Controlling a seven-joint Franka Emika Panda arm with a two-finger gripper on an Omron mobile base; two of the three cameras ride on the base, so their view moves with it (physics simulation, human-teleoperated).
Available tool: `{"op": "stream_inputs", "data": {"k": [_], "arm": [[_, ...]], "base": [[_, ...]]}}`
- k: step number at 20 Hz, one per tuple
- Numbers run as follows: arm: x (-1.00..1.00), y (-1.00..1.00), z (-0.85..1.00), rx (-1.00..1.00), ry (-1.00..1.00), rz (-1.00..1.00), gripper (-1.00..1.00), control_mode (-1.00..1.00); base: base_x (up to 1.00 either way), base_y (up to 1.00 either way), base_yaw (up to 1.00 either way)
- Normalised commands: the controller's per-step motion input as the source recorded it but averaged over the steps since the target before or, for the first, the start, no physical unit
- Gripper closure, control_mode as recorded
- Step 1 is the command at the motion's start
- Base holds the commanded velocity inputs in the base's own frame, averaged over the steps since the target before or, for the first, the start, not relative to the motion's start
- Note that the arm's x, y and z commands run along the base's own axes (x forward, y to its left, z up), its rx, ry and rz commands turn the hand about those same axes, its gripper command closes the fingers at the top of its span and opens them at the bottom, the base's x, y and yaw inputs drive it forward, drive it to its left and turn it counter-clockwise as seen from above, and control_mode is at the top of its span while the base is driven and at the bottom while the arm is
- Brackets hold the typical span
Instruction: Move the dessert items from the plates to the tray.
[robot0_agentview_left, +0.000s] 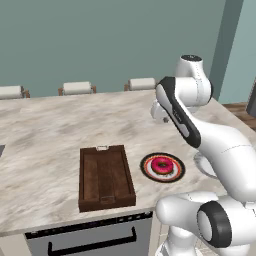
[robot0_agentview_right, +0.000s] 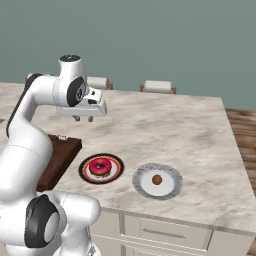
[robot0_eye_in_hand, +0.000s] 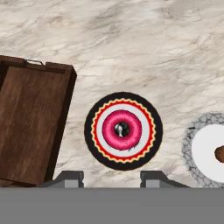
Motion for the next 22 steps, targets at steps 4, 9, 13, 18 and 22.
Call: {"op": "stream_inputs", "data": {"k": [4, 9, 13, 18, 22], "arm": [[0.00, -0.01, -0.12, 0.00, 0.00, 0.00, -1.00, -1.00], [0.00, -0.02, -0.35, -0.01, 0.00, 0.00, -1.00, -1.00], [0.00, -0.05, -0.42, -0.05, 0.00, 0.00, -1.00, -1.00], [0.01, -0.13, -0.50, -0.01, 0.00, 0.00, -1.00, -1.00], [0.00, -0.22, -0.53, 0.00, 0.00, 0.00, -1.00, -1.00]], "base": [[0.00, 0.00, 0.00], [0.00, 0.00, 0.00], [0.00, 0.00, 0.00], [0.00, 0.00, 0.00], [0.00, 0.00, 0.00]]}}
